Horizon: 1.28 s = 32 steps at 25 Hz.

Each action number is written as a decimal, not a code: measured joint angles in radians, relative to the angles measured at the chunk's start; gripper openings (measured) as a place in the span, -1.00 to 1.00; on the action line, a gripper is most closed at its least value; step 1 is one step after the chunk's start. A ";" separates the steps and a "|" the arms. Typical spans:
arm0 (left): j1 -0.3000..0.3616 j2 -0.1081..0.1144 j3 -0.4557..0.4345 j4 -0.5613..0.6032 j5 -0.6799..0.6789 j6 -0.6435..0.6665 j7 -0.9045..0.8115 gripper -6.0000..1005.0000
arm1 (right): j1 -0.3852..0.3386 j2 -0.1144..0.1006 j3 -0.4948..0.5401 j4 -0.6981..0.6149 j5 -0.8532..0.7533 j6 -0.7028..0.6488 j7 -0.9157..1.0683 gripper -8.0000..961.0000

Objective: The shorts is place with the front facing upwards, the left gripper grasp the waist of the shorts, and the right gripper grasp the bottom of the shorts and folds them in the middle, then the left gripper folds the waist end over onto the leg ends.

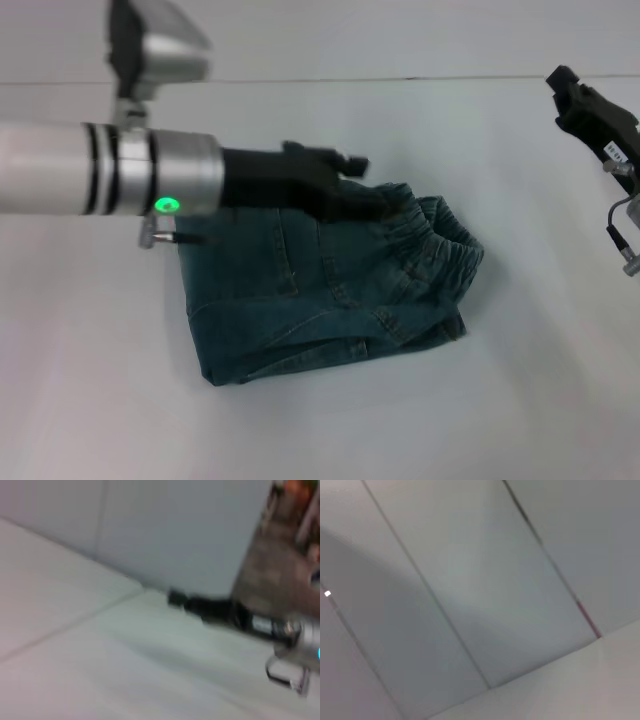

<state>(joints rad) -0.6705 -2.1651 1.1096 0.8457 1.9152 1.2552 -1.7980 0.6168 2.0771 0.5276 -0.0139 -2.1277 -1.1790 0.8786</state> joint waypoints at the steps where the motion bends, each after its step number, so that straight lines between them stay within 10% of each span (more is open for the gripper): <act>1: 0.018 0.000 -0.024 0.009 -0.018 0.012 0.009 0.14 | 0.002 -0.004 -0.033 -0.012 -0.001 -0.013 0.029 -0.96; 14: 0.225 0.050 -0.472 -0.108 -0.200 0.293 0.184 0.78 | 0.001 -0.023 -0.529 -0.363 -0.002 -0.426 0.452 -0.66; 24: 0.292 0.113 -0.616 -0.085 0.114 0.539 0.218 0.78 | -0.063 -0.200 -0.939 -0.486 -0.036 -0.746 0.656 0.20; 32: 0.293 0.107 -0.613 -0.075 0.235 0.533 0.194 0.78 | -0.071 -0.173 -0.963 -0.531 -0.166 -0.667 0.692 0.72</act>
<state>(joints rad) -0.3778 -2.0580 0.4970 0.7706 2.1500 1.7884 -1.6039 0.5456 1.9039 -0.4350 -0.5446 -2.2933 -1.8458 1.5706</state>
